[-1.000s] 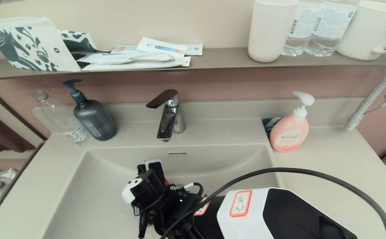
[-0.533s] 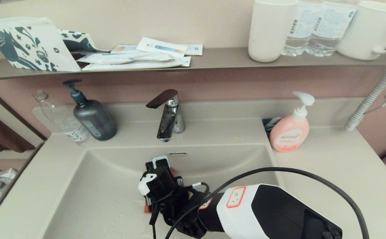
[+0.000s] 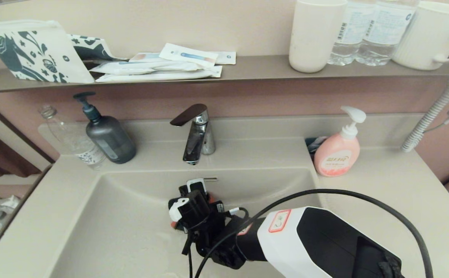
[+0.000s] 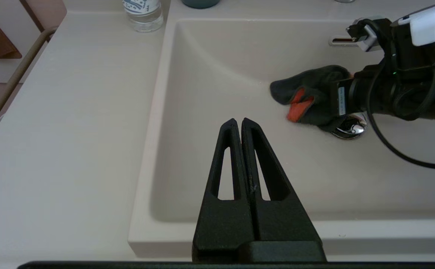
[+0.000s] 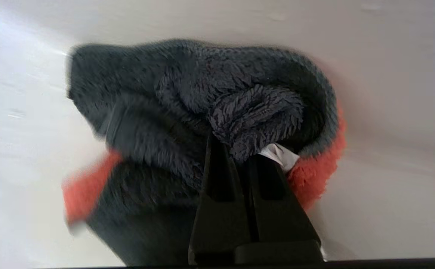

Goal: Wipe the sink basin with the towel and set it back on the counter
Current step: Wipe the sink

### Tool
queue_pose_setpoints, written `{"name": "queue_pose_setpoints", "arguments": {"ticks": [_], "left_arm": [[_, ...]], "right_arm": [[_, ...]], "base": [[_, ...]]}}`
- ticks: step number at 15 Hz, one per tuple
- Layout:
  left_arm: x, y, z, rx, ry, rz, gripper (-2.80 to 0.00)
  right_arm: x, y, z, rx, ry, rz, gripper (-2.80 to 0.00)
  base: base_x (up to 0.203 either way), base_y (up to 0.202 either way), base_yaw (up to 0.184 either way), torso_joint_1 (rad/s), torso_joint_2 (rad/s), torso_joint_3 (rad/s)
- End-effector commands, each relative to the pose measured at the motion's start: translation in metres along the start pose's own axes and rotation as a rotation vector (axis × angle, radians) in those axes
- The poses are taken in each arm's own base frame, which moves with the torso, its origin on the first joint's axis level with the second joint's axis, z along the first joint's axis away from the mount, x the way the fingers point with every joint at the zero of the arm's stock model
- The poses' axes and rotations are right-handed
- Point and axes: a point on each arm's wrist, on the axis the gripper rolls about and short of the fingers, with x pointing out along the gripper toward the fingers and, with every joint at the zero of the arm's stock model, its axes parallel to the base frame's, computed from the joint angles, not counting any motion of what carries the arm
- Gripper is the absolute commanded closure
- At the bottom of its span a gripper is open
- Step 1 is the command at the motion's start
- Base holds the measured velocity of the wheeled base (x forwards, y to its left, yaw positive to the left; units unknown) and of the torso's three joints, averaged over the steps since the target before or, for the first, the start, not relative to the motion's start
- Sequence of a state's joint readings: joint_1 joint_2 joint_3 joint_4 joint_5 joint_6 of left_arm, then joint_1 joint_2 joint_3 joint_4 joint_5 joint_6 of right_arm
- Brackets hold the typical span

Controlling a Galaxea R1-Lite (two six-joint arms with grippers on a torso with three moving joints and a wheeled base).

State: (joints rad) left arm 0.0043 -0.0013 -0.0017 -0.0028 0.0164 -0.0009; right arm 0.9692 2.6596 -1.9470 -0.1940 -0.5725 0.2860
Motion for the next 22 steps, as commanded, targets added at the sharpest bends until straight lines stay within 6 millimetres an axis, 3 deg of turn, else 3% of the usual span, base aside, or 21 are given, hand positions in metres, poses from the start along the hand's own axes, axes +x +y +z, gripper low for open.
{"name": "queue_pose_setpoints", "arguments": {"ticks": [1, 13, 22], "left_arm": [[0.0, 0.0, 0.0, -0.001, 0.001, 0.001, 0.0], [0.0, 0.0, 0.0, -0.001, 0.001, 0.001, 0.0], [0.0, 0.0, 0.0, -0.001, 0.001, 0.001, 0.0]], "right_arm": [[-0.005, -0.008, 0.008, -0.006, 0.014, -0.028, 0.0], [-0.009, -0.064, 0.015, -0.07, 0.115, -0.271, 0.0], [-0.048, -0.137, 0.043, -0.042, 0.157, -0.388, 0.0]], "base": [[0.0, 0.0, 0.0, 0.0, 0.0, 0.0], [0.0, 0.0, 0.0, 0.0, 0.0, 0.0], [0.0, 0.0, 0.0, 0.0, 0.0, 0.0]]}}
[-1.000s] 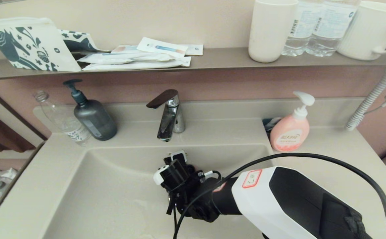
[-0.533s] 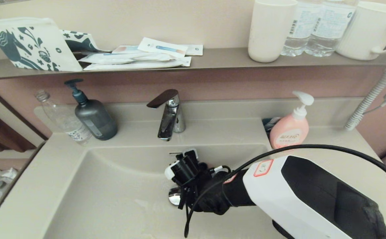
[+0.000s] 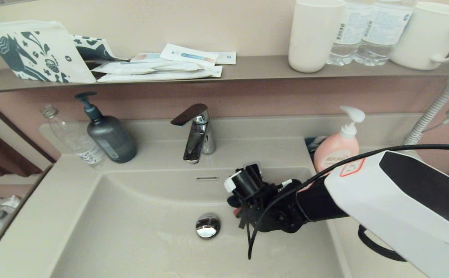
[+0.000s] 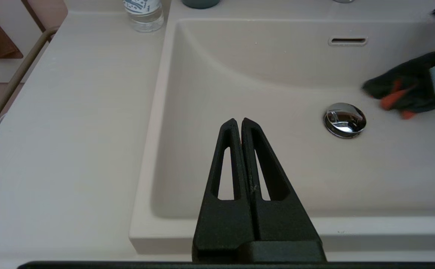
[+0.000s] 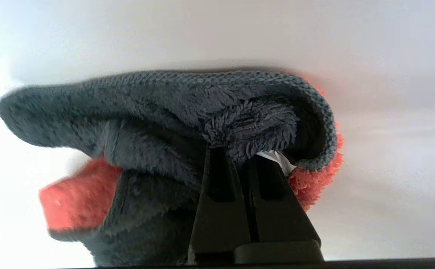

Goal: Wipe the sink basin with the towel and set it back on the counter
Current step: Wipe the sink

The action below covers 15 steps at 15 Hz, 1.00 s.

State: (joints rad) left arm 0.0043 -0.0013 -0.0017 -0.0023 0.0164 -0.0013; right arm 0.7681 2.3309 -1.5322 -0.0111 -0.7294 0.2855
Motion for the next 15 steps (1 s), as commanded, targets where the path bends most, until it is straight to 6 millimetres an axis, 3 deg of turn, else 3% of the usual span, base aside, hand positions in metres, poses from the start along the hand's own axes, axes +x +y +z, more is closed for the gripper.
{"name": "queue_pose_setpoints", "arguments": {"ticks": [1, 3, 6, 9, 15], "left_arm": [[0.0, 0.0, 0.0, 0.0, 0.001, 0.001, 0.0], [0.0, 0.0, 0.0, 0.0, 0.001, 0.001, 0.0], [0.0, 0.0, 0.0, 0.0, 0.001, 0.001, 0.0], [0.0, 0.0, 0.0, 0.0, 0.001, 0.001, 0.0], [0.0, 0.0, 0.0, 0.0, 0.001, 0.001, 0.0]], "right_arm": [[-0.012, -0.018, 0.012, 0.031, -0.021, -0.011, 0.0], [-0.012, -0.025, 0.011, 0.031, -0.013, -0.021, 0.0], [-0.008, -0.012, 0.0, 0.005, 0.001, -0.008, 0.0], [-0.004, 0.017, -0.007, -0.01, -0.013, 0.027, 0.0], [0.003, 0.094, -0.011, -0.001, -0.093, 0.131, 0.0]], "base": [[0.0, 0.0, 0.0, 0.0, 0.0, 0.0], [0.0, 0.0, 0.0, 0.0, 0.0, 0.0], [0.0, 0.0, 0.0, 0.0, 0.0, 0.0], [0.0, 0.0, 0.0, 0.0, 0.0, 0.0], [0.0, 0.0, 0.0, 0.0, 0.0, 0.0]]}}
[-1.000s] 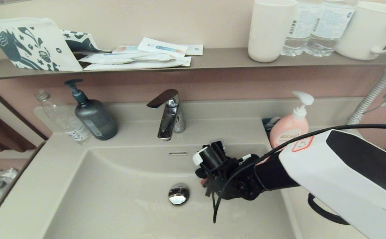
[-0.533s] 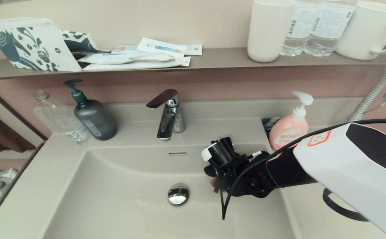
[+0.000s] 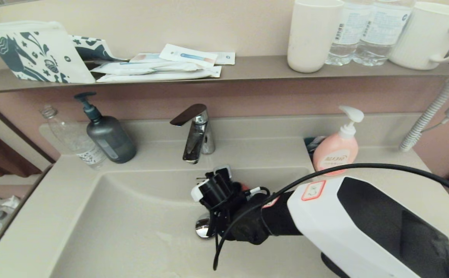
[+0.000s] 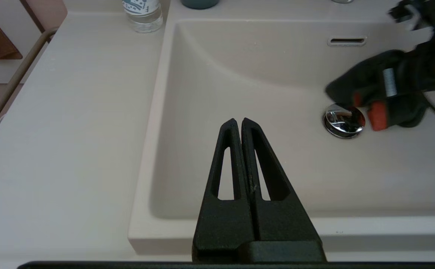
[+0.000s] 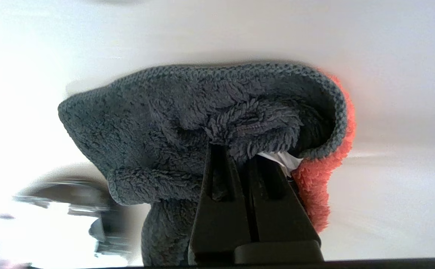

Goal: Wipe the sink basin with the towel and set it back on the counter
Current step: Wipe the sink

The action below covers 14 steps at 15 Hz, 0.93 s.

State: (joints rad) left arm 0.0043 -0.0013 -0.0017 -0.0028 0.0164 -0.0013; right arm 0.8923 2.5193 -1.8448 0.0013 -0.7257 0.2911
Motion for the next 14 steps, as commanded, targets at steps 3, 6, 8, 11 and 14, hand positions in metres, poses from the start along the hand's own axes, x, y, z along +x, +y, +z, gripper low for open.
{"name": "queue_pose_setpoints", "arguments": {"ticks": [3, 6, 8, 11, 14], "left_arm": [[0.0, 0.0, 0.0, 0.0, 0.001, 0.001, 0.0], [0.0, 0.0, 0.0, 0.0, 0.001, 0.001, 0.0], [0.0, 0.0, 0.0, 0.0, 0.001, 0.001, 0.0], [0.0, 0.0, 0.0, 0.0, 0.001, 0.001, 0.0], [0.0, 0.0, 0.0, 0.0, 0.001, 0.001, 0.0]], "right_arm": [[0.008, 0.039, -0.028, -0.049, 0.016, 0.044, 0.0], [-0.003, 0.059, -0.033, -0.03, -0.017, 0.138, 0.0], [-0.01, 0.066, -0.028, 0.0, -0.053, 0.199, 0.0], [-0.01, 0.065, -0.027, 0.001, -0.051, 0.205, 0.0], [0.002, 0.055, -0.037, -0.041, -0.012, 0.137, 0.0]], "base": [[0.0, 0.0, 0.0, 0.0, 0.0, 0.0], [0.0, 0.0, 0.0, 0.0, 0.0, 0.0], [0.0, 0.0, 0.0, 0.0, 0.0, 0.0], [0.0, 0.0, 0.0, 0.0, 0.0, 0.0], [0.0, 0.0, 0.0, 0.0, 0.0, 0.0]]}}
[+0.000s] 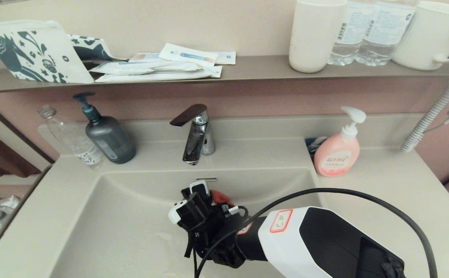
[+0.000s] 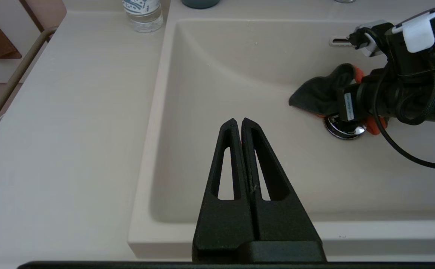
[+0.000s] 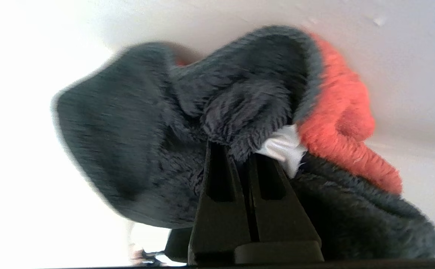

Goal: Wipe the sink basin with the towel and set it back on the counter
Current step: Wipe the sink

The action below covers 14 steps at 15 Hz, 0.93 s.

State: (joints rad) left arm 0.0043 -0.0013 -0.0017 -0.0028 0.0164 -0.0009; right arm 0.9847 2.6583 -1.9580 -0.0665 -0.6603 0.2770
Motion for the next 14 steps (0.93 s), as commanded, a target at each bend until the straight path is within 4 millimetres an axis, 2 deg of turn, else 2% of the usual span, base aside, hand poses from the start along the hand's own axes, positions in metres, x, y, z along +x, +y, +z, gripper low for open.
{"name": "queue_pose_setpoints", "arguments": {"ticks": [1, 3, 6, 11, 13, 14], "left_arm": [[0.0, 0.0, 0.0, -0.001, 0.001, 0.001, 0.0], [0.0, 0.0, 0.0, -0.001, 0.001, 0.001, 0.0], [0.0, 0.0, 0.0, -0.001, 0.001, 0.001, 0.0], [0.0, 0.0, 0.0, -0.001, 0.001, 0.001, 0.0], [0.0, 0.0, 0.0, -0.001, 0.001, 0.001, 0.0], [0.0, 0.0, 0.0, -0.001, 0.001, 0.001, 0.0]], "right_arm": [[0.004, -0.011, -0.003, -0.016, 0.027, -0.042, 0.0], [0.002, -0.03, 0.009, -0.011, 0.041, -0.081, 0.0], [-0.013, -0.057, 0.028, -0.018, 0.068, -0.132, 0.0], [-0.037, -0.108, 0.049, 0.003, 0.089, -0.234, 0.0], [-0.047, -0.117, 0.065, 0.083, 0.041, -0.227, 0.0], [-0.048, -0.113, 0.068, 0.101, 0.015, -0.212, 0.0]], "base": [[0.0, 0.0, 0.0, 0.0, 0.0, 0.0], [0.0, 0.0, 0.0, 0.0, 0.0, 0.0], [0.0, 0.0, 0.0, 0.0, 0.0, 0.0], [0.0, 0.0, 0.0, 0.0, 0.0, 0.0], [0.0, 0.0, 0.0, 0.0, 0.0, 0.0], [0.0, 0.0, 0.0, 0.0, 0.0, 0.0]]}}
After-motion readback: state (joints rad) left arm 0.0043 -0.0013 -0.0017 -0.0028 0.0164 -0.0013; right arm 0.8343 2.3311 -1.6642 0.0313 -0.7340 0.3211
